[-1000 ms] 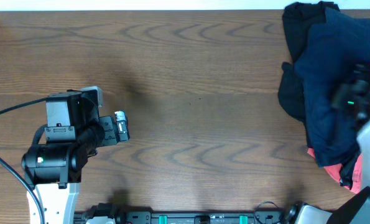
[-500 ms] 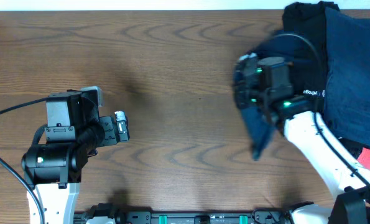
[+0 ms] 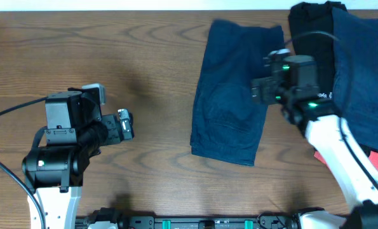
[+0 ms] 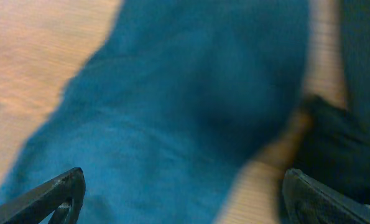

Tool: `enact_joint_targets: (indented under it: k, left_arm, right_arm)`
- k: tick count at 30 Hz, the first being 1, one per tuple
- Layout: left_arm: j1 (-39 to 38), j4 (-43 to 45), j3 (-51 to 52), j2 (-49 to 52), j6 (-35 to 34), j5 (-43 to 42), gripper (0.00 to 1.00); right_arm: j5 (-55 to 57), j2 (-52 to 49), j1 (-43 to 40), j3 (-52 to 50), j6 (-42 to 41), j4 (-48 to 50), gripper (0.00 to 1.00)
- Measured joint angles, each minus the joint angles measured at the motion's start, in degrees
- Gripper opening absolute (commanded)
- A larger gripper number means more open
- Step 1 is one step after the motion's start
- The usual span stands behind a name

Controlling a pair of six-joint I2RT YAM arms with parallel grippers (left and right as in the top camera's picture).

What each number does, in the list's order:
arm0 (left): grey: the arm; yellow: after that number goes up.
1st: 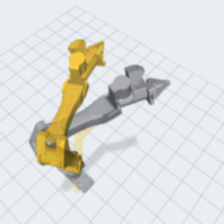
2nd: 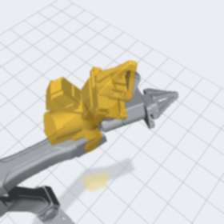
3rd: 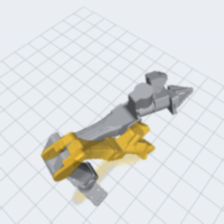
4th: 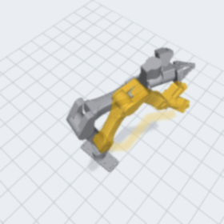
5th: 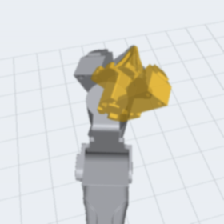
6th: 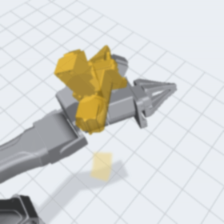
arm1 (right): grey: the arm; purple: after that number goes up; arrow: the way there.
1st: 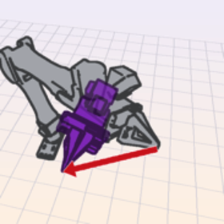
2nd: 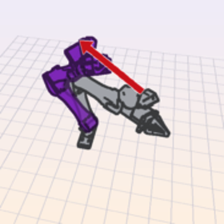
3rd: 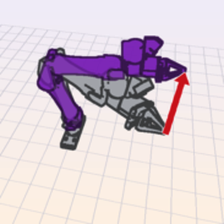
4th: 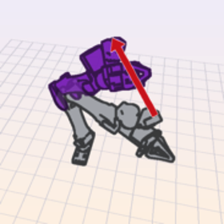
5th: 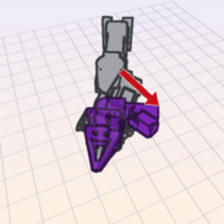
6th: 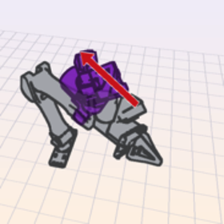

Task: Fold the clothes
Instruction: 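Pull the navy shorts left out of the pile onto the table, then reach the left gripper to the shorts' left edge and grasp it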

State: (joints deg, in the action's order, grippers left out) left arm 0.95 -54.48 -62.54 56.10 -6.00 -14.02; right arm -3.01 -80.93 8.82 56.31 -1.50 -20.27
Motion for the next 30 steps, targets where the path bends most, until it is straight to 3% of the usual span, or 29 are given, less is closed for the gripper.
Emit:
enact_joint_targets:
  k: [3,10,15,24,30]
  left_arm:
    - [0.0,1.4,0.0,1.6,-0.7,-3.4,0.97]
    - [-1.2,2.1,0.1,13.2,-4.6,-13.9,0.69]
    - [-5.6,6.2,0.1,23.5,-6.3,-19.5,0.69]
    - [-17.4,15.8,0.2,39.7,-9.3,-23.0,0.68]
    - [-23.1,20.7,0.2,46.4,-12.2,-23.5,0.51]
  right_arm:
    - [1.5,4.2,-4.3,0.0,0.0,-3.3,0.99]
    - [6.3,11.1,-13.4,0.0,0.0,-10.9,0.99]
    - [7.6,11.6,-17.6,0.0,0.0,-13.4,0.99]
    - [8.0,11.6,-18.0,0.0,-0.5,-14.9,0.94]
    - [8.0,11.6,-18.0,0.0,-0.5,-15.6,0.92]
